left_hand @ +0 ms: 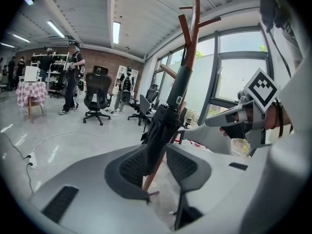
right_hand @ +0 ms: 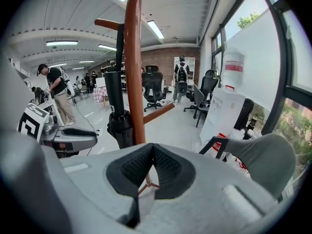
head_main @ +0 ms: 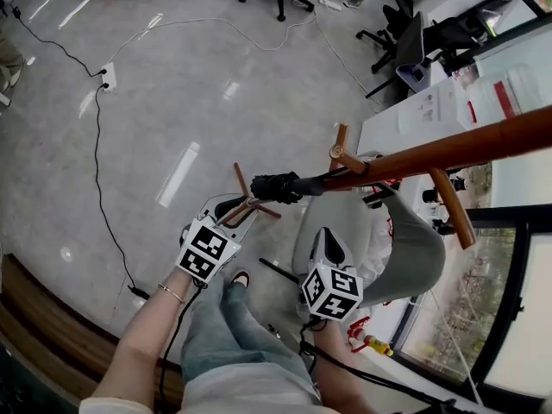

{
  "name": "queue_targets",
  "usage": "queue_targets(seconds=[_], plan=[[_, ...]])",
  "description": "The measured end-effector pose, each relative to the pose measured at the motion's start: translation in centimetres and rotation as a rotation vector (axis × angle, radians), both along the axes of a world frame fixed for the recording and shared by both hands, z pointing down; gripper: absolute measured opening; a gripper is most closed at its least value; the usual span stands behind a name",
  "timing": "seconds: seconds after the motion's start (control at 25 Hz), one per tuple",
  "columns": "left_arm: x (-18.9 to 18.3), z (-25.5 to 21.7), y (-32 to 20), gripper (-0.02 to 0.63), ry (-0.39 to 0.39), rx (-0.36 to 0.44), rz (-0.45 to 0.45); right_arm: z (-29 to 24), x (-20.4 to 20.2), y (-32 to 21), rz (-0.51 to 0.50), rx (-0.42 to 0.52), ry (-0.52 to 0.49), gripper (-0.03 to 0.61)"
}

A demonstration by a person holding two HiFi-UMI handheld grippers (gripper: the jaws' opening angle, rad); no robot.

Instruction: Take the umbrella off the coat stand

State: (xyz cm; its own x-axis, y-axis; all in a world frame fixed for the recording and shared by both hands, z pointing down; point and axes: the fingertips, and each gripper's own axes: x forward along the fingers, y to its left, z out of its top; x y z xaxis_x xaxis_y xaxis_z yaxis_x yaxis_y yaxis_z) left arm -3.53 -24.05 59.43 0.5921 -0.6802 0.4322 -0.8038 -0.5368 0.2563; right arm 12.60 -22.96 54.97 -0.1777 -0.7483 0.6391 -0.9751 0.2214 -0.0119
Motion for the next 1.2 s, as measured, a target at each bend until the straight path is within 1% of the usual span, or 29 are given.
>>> queue_targets(seconds=[0.12,0.36,0.48,0.76,1.04,1.2], plan=[[0.5,0.3,-0.2,0.132,-0.020,0.019,0.055,0.5,0.0,0.1,-0.001,-0.010,0.008,0.005],[1.3,1.3,-0.7,0.243,-0.041,0.056,0.153,1.3,0.2,0.1,-0.002,-0.023,0.018,0.005],[1.6,1.5,-1.3,0.272,-0.058,0.083,0.181,1.8,0.3,0.1,0.000,-0.030,0.018,0.005],[2.6,2.5,-2.8,0.293,-0.077,0.112,0.232,2.7,0.3,0.4,0.004,-0.045,0.017,0.005],[3.6,3.0,-4.4,0.305,-0.084,0.145,0.314,3.7,1.1,0.7,0.021,-0.070,0.031,0.005],[4.4,2.9,-4.7,0.310,-0.076,0.166,0.386,4.4,1.4,1.1,0.026,-0.090,0.034,0.005]])
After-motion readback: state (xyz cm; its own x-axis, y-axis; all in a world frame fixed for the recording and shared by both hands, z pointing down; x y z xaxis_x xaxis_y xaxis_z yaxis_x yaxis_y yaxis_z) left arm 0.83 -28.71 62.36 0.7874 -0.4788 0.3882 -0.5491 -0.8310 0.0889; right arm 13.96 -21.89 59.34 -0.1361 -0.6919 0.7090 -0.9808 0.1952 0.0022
